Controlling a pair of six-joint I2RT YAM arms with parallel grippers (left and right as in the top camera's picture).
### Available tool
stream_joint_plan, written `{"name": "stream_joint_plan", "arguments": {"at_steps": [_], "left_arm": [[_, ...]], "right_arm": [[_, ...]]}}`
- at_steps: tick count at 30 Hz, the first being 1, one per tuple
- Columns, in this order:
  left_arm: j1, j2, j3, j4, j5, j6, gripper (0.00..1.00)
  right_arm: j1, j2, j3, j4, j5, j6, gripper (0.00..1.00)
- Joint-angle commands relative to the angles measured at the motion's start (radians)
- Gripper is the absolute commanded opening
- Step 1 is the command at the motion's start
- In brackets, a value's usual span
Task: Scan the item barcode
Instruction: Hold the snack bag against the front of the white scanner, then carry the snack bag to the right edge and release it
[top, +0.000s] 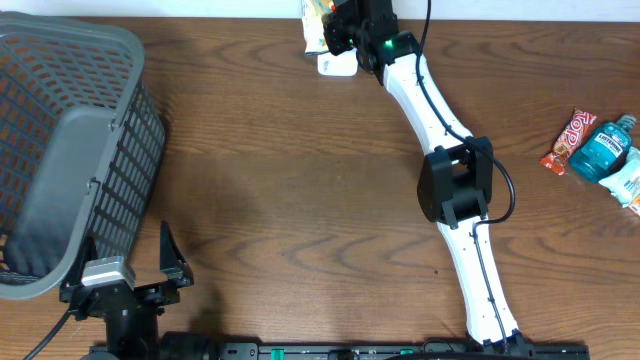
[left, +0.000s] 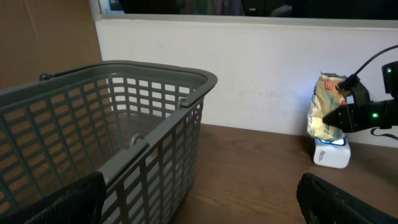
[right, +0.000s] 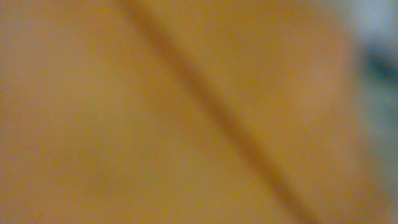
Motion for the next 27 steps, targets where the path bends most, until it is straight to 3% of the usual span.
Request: {"name": "stream_joint_plan", "arguments": {"at_steps": [1,6,10,14,19,23,27], "left_arm": [[-0.006,-0.008,-0.002,0.005,-0.008,-0.001,0.98],[-0.006,-0.008,-0.002,0.006,-0.008,-0.001,0.98],[-0.006,-0.008,-0.002,0.009,-0.008,-0.001,0.98],[-0.006,-0.008,-0.002,0.010,-0.008,-0.001,0.98],[-0.006,-0.008,-0.002,0.010,-0.008,-0.001,0.98],[-0.006,-0.008,-0.002,0.010,-0.008,-0.001,0.98],[-0.006,-0.008,-0.002,0.009,-0.008,-0.001,0.98]], "right_arm": [[0.002,0.016,0.024,-0.082,0.083,0.042,0.01],[-0.013,-0.140,0.059,-0.377,0.233,0.058,0.01],[-0.070,-0.297,0.059,-0.752,0.370,0.253,0.01],[-0.168,-0.343,0.059,-0.944,0.434,0.341,0.01],[-0.357,-0.295,0.021,-0.969,0.435,0.340,0.01],[-0.494,-0.208,0.010,-0.962,0.465,0.255,0.01],[-0.602,-0.177,0.010,-1.008,0.486,0.294,0.01]]}}
